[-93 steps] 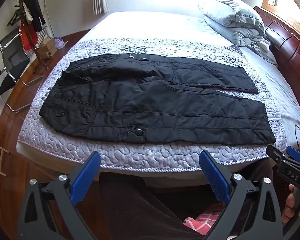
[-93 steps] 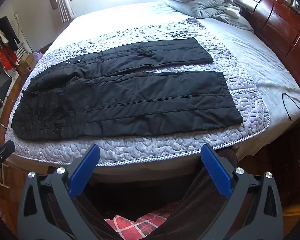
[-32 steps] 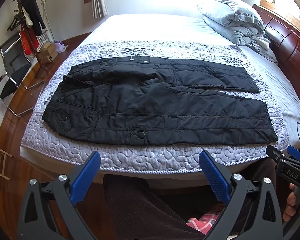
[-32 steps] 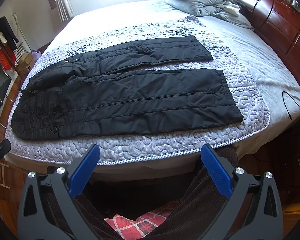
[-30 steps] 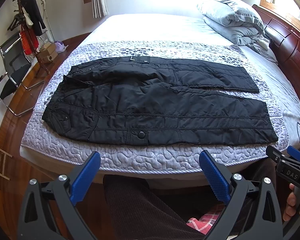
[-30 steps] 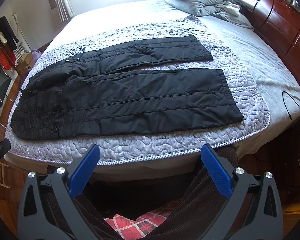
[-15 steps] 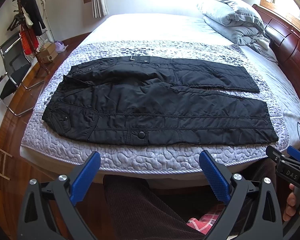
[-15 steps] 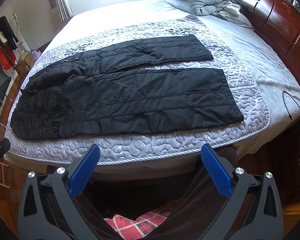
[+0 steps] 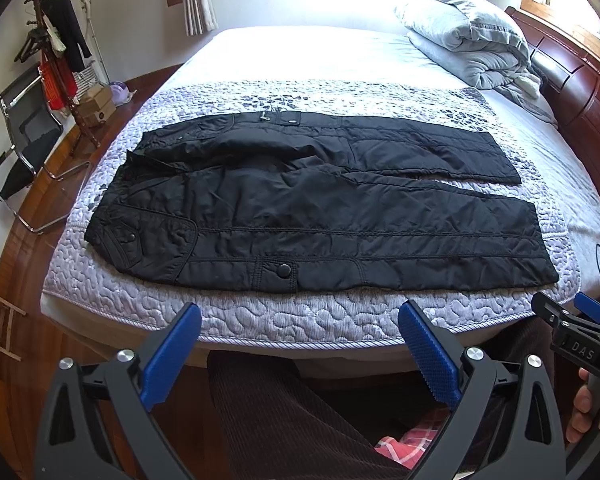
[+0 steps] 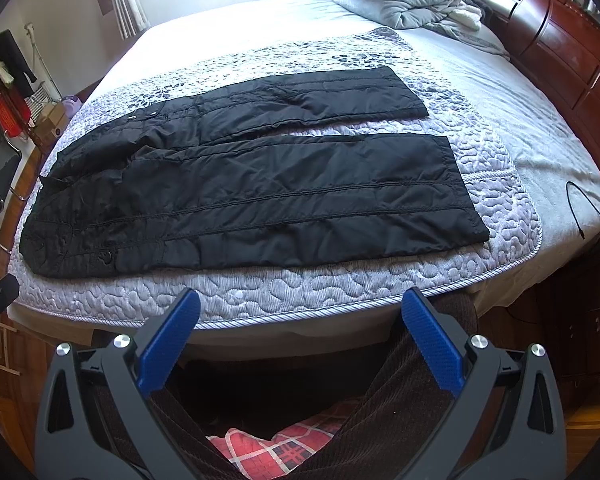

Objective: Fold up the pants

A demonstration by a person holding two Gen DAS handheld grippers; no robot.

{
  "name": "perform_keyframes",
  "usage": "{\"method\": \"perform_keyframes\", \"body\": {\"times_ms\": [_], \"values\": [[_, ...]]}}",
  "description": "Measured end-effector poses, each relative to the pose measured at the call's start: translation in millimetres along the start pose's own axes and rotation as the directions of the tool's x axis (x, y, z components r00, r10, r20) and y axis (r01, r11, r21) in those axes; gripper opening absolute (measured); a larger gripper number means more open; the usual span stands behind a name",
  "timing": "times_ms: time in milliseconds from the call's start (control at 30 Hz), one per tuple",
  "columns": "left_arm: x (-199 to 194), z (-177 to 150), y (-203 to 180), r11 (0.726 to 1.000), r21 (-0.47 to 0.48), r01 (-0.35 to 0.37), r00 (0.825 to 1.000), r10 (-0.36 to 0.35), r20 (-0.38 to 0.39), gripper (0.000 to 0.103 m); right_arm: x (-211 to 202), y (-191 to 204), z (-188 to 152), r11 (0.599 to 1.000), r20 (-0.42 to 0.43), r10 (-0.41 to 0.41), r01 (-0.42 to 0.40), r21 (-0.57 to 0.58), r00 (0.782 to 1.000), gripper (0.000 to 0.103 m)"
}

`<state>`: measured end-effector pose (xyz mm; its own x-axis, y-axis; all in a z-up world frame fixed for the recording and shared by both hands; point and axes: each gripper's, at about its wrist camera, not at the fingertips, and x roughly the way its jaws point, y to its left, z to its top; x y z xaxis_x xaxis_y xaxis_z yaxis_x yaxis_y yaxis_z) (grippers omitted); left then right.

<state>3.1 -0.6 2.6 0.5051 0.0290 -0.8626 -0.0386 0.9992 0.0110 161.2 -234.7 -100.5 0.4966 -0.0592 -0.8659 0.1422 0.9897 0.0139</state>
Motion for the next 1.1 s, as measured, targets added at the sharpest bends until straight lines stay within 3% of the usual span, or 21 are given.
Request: {"method": "perform_keyframes", "body": {"times_ms": [267,367,467,600,667,733,833,967,1100], "values": [[10,5,3,1.0,-0.004,0.015,1.0,-0.015,-0.012,0.099,8,-2,7,1.0,-0.014,0.004,-0.004,-0.005,1.0,0.101],[19,16,21,0.996,-0.042,0.075,0.997,-0.076,0.0,0.099,10,-13,21,1.0,0.012,-0.006,0.006,-0.015,1.0,0.101],[32,36,46,0.997,-0.065,0.05,0.999,-0.05,0.004,0.099,10,-33,47,0.999,0.059,-0.048,0.05,-0.017,0.997,0.101],[61,88,112,0.991,-0.11,-0.074,0.997,0.074,-0.005,0.099,19,-67,101,0.993,0.122,-0.111,0.115,-0.029,0.986,0.101],[78,115,142,0.987,-0.124,-0.1,0.995,0.1,-0.013,0.099,31,-81,124,0.989,0.124,-0.136,0.141,-0.035,0.983,0.101],[110,152,184,0.977,-0.149,-0.155,0.987,0.145,-0.074,0.099,50,-97,151,0.983,0.116,-0.176,0.181,-0.034,0.977,0.101],[160,203,245,0.959,-0.229,-0.164,0.98,0.132,-0.151,0.099,86,-118,182,0.972,0.063,-0.231,0.233,-0.021,0.971,0.101],[241,256,311,0.928,-0.314,-0.199,0.954,0.11,-0.278,0.099,126,-126,199,0.958,0.029,-0.28,0.281,-0.062,0.96,0.101],[303,270,358,0.876,-0.423,-0.231,0.928,0.068,-0.366,0.099,154,-127,204,0.961,0.007,-0.258,0.257,-0.103,0.966,0.101]]}}
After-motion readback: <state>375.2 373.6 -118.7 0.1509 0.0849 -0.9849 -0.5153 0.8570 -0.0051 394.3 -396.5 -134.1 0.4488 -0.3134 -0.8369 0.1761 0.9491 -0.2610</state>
